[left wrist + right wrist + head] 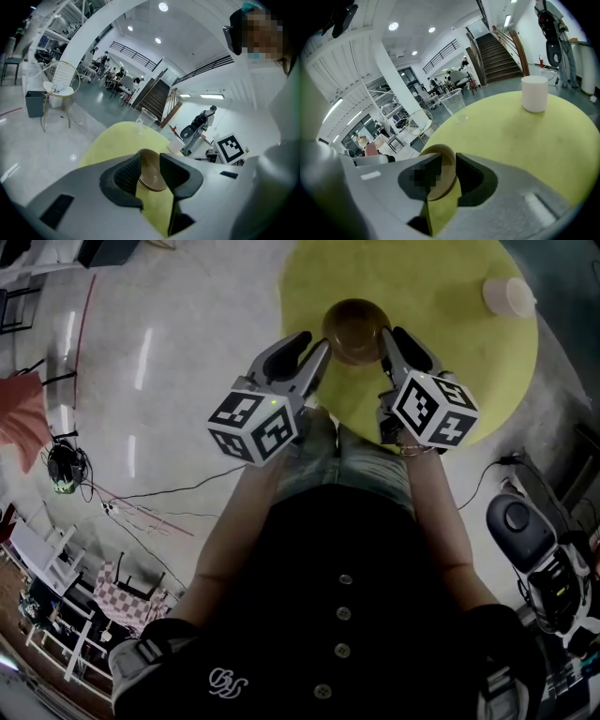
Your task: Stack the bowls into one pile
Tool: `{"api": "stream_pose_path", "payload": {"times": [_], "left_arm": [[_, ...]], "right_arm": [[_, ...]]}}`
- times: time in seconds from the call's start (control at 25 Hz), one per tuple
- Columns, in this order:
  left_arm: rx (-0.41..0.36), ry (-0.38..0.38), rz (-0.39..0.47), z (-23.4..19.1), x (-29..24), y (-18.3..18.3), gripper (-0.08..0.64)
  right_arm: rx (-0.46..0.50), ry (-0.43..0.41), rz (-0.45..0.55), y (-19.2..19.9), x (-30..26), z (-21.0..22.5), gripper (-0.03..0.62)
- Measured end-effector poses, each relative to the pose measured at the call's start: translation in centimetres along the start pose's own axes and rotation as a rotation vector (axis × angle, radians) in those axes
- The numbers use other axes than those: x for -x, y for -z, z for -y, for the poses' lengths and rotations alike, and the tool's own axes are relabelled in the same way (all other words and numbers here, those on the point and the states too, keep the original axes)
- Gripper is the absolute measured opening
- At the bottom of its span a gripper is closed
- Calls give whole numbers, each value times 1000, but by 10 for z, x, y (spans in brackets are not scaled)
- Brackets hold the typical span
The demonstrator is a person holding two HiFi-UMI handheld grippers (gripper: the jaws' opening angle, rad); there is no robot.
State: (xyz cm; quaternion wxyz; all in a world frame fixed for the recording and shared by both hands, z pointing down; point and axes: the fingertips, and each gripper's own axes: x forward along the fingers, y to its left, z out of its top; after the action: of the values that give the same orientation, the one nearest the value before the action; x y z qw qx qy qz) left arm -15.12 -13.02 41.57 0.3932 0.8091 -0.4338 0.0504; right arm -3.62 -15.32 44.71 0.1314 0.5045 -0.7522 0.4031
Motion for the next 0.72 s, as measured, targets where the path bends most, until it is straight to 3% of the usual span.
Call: {"api": "stream_pose_path", "payload": {"times": [0.4,0.72], "left_arm": [[-26,23,20,-16,-14,-31,127],[-44,46,67,12,-2,-40,127]], "right_arm": [[4,0,49,-25,-14,-8,83],[13,-25,107,-38,21,-17,83]]}}
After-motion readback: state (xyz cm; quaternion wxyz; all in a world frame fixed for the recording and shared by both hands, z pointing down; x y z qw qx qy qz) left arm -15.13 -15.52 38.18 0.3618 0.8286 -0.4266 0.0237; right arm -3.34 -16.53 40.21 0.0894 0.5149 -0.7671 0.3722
